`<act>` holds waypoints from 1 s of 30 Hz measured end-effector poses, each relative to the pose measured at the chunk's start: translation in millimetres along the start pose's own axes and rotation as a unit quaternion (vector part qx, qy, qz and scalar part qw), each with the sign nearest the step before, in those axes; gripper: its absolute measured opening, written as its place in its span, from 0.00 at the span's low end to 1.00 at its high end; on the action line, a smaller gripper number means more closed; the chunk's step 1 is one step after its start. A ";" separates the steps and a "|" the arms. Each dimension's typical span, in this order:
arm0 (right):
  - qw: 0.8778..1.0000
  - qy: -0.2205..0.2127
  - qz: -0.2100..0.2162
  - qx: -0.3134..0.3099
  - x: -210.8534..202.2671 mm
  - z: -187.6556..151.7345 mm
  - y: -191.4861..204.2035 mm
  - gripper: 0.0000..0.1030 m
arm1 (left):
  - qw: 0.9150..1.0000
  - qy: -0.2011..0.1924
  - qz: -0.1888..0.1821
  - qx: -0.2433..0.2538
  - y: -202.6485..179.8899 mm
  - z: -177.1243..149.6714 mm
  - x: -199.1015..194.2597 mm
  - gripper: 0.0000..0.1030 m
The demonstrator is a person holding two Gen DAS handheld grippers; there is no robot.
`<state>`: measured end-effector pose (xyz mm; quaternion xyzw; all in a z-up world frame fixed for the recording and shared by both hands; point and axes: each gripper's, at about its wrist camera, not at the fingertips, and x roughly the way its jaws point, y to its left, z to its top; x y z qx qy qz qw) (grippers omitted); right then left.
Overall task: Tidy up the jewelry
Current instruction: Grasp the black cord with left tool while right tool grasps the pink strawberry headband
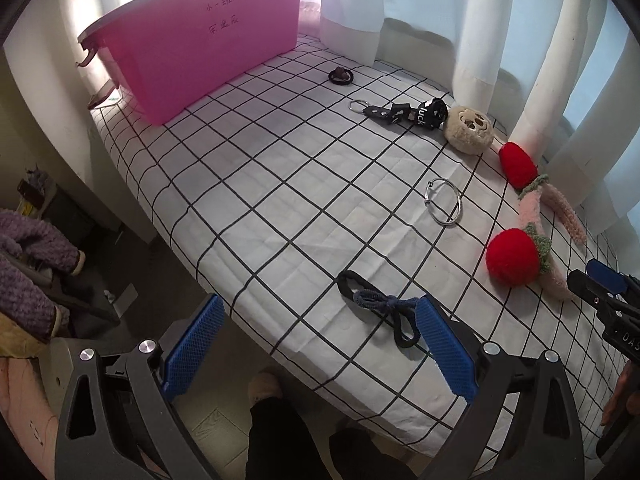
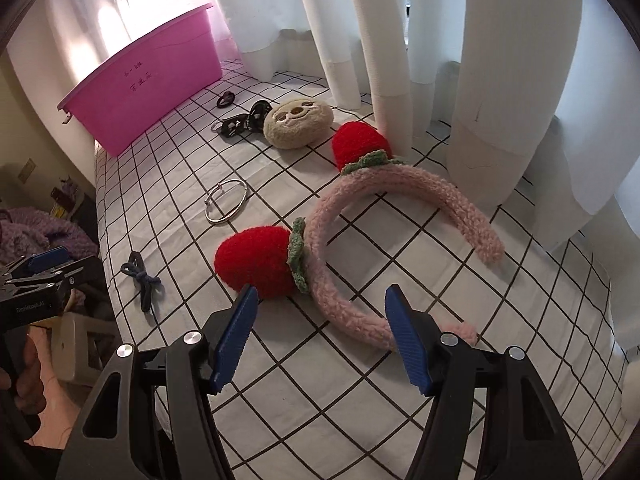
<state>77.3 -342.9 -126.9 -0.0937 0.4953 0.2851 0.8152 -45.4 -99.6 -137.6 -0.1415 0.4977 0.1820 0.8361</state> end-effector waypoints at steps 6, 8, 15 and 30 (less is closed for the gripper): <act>0.998 0.004 -0.001 -0.065 16.6 -2.4 -0.4 0.61 | 1.000 -0.013 0.014 -0.010 -15.6 -8.9 7.9 0.92; 0.996 0.005 -0.007 -0.090 22.0 -3.6 -0.2 0.62 | 1.000 -0.015 0.015 -0.016 -19.9 -9.4 13.0 0.92; 0.995 0.003 0.003 -0.099 34.6 -3.4 -2.7 0.61 | 0.999 -0.010 0.024 -0.031 -28.3 -11.7 33.5 0.92; 0.996 0.012 0.016 -0.089 57.1 0.9 -4.5 0.62 | 0.998 -0.011 0.039 -0.051 -35.1 -19.1 58.9 0.94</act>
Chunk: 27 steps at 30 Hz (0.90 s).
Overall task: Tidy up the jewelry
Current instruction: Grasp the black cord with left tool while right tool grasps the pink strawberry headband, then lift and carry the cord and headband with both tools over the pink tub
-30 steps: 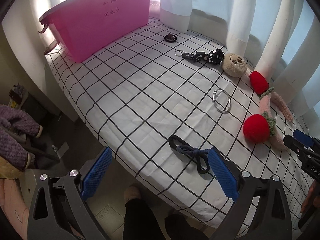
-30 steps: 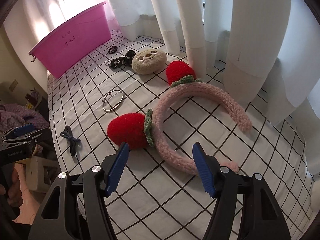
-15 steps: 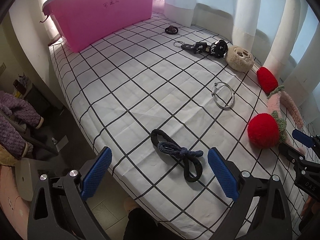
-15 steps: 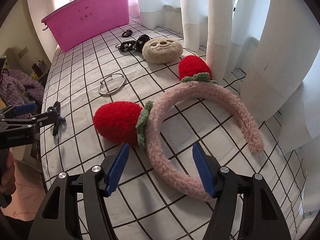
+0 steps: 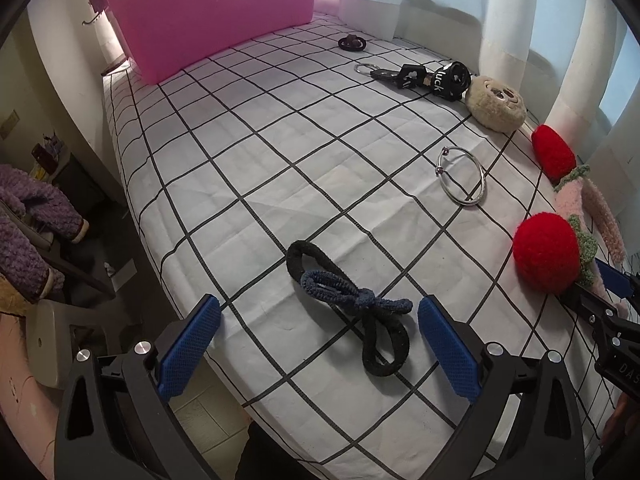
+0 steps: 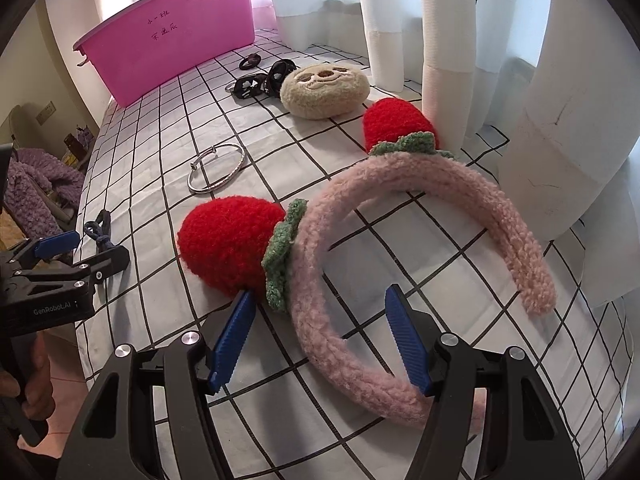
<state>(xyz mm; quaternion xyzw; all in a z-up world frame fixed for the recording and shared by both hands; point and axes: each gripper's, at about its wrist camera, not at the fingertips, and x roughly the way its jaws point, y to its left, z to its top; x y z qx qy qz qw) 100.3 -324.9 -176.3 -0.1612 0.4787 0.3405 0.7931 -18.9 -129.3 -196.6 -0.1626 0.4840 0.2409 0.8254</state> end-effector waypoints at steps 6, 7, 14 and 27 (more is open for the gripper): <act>1.000 -0.015 -0.001 -0.004 6.5 5.5 3.7 0.68 | 1.000 -0.023 0.005 0.000 -5.1 4.2 3.3 0.95; 1.000 -0.018 -0.004 -0.007 8.0 6.4 5.4 0.69 | 1.000 -0.029 0.005 0.000 -5.4 3.6 3.3 0.95; 0.999 -0.036 -0.016 -0.027 15.4 12.6 15.7 0.70 | 0.999 -0.041 0.000 0.012 -3.9 -1.9 -0.4 0.92; 0.999 -0.045 -0.009 -0.003 11.0 12.1 15.0 0.13 | 0.998 -0.049 -0.002 0.037 -9.6 -7.8 -14.6 0.12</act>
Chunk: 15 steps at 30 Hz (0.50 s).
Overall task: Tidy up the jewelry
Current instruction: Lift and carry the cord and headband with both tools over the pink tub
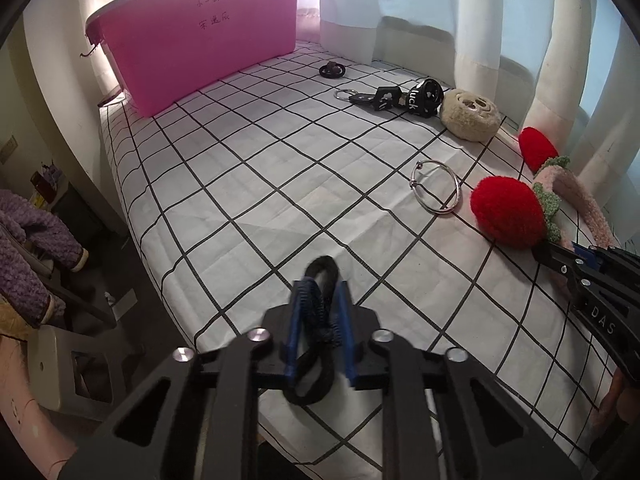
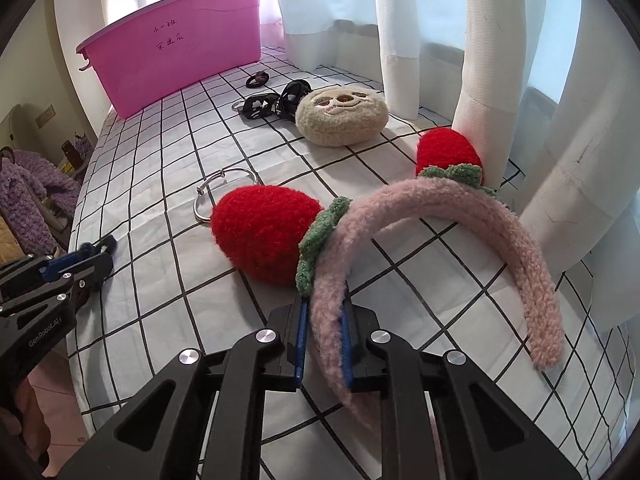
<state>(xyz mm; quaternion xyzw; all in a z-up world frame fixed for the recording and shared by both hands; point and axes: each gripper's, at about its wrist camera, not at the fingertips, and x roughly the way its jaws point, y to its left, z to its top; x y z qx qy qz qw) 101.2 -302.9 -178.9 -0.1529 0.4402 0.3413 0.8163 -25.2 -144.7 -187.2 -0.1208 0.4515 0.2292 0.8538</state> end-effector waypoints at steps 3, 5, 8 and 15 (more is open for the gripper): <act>1.000 -0.006 0.010 0.012 -6.3 -3.3 -3.0 0.12 | 1.000 0.002 -0.006 0.001 3.1 0.3 -0.7 0.11; 1.000 -0.014 0.019 0.020 -14.1 -5.0 -4.4 0.12 | 1.000 0.008 -0.004 -0.001 6.2 0.4 -2.5 0.11; 0.999 -0.024 0.034 0.036 -28.2 -5.3 -8.1 0.12 | 1.000 0.010 -0.009 -0.007 10.6 1.9 -9.8 0.11; 0.994 -0.042 0.070 0.073 -61.1 4.5 -13.7 0.12 | 1.000 -0.006 -0.016 0.002 11.6 15.7 -38.2 0.11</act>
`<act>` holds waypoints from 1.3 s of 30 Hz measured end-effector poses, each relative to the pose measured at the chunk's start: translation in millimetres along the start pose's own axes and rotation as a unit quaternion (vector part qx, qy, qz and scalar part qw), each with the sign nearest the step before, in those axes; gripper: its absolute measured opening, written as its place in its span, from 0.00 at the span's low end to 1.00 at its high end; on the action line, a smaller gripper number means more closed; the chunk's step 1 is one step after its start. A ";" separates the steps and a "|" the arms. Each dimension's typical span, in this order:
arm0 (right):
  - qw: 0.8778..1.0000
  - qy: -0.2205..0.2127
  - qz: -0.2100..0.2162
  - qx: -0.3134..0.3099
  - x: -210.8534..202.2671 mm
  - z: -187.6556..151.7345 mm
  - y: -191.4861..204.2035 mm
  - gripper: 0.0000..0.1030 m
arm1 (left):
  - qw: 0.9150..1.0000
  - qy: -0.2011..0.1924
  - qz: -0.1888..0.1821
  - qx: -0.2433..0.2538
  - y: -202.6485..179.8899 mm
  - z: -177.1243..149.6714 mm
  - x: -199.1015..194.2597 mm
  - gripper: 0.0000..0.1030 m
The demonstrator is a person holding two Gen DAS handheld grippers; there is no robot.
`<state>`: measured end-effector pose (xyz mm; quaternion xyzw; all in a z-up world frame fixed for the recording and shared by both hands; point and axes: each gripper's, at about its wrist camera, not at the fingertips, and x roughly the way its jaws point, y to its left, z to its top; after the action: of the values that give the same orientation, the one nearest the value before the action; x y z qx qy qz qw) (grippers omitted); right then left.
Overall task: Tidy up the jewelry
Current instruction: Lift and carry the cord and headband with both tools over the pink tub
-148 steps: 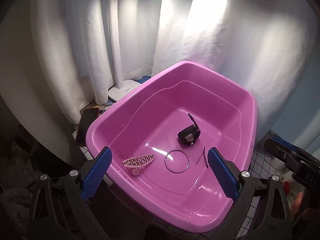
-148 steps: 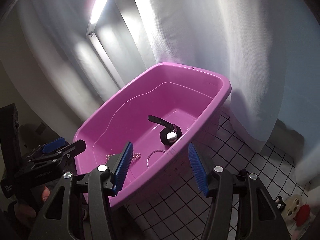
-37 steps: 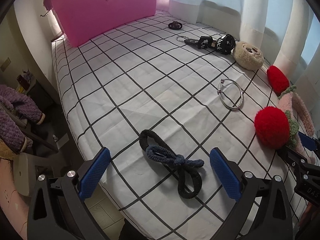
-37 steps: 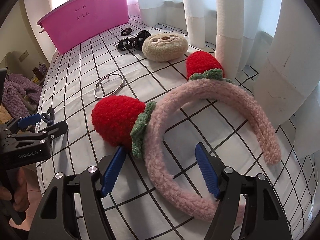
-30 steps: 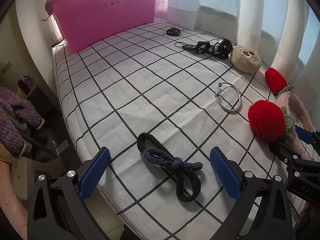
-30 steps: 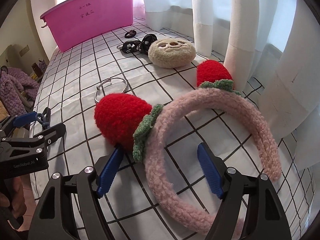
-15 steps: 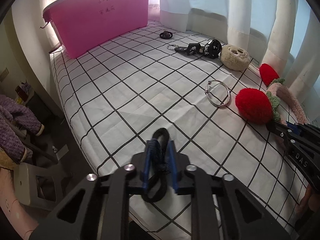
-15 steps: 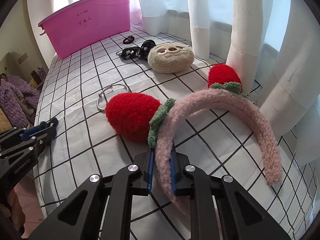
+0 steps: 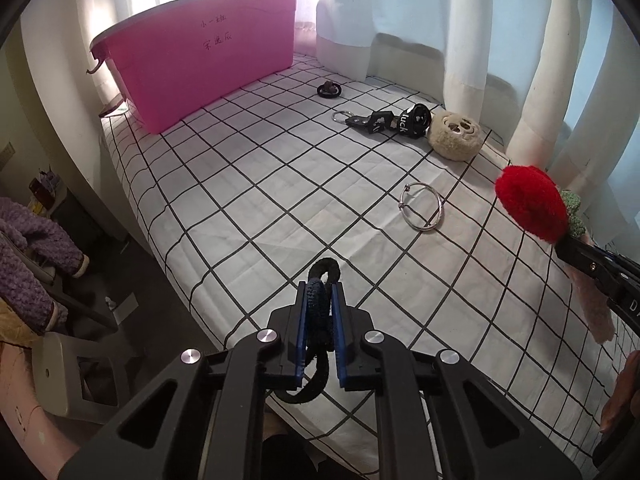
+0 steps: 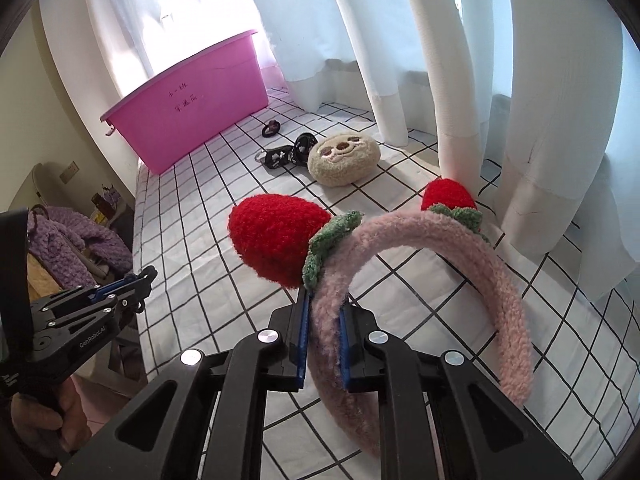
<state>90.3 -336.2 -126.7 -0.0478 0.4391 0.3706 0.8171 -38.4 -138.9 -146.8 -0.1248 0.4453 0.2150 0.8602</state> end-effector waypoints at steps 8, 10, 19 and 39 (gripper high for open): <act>0.999 -0.031 0.019 -0.010 -37.3 17.0 17.3 0.12 | 0.999 -0.043 -0.009 -0.005 10.3 34.2 -48.6 0.11; 0.999 -0.039 0.024 -0.015 -45.8 21.7 23.2 0.12 | 0.998 -0.058 -0.008 -0.007 15.5 42.9 -62.4 0.11; 0.997 -0.061 0.039 -0.033 -64.9 50.1 71.1 0.12 | 0.996 -0.089 -0.016 -0.005 55.8 76.5 -101.5 0.11; 0.987 -0.158 0.022 -0.003 2.4 173.6 257.7 0.12 | 0.986 -0.141 -0.065 0.064 238.3 208.5 -86.3 0.11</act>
<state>42.6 -79.0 41.0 0.0189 0.3049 0.3929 0.8674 -48.6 132.3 37.7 -0.0668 0.3233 0.1449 0.9328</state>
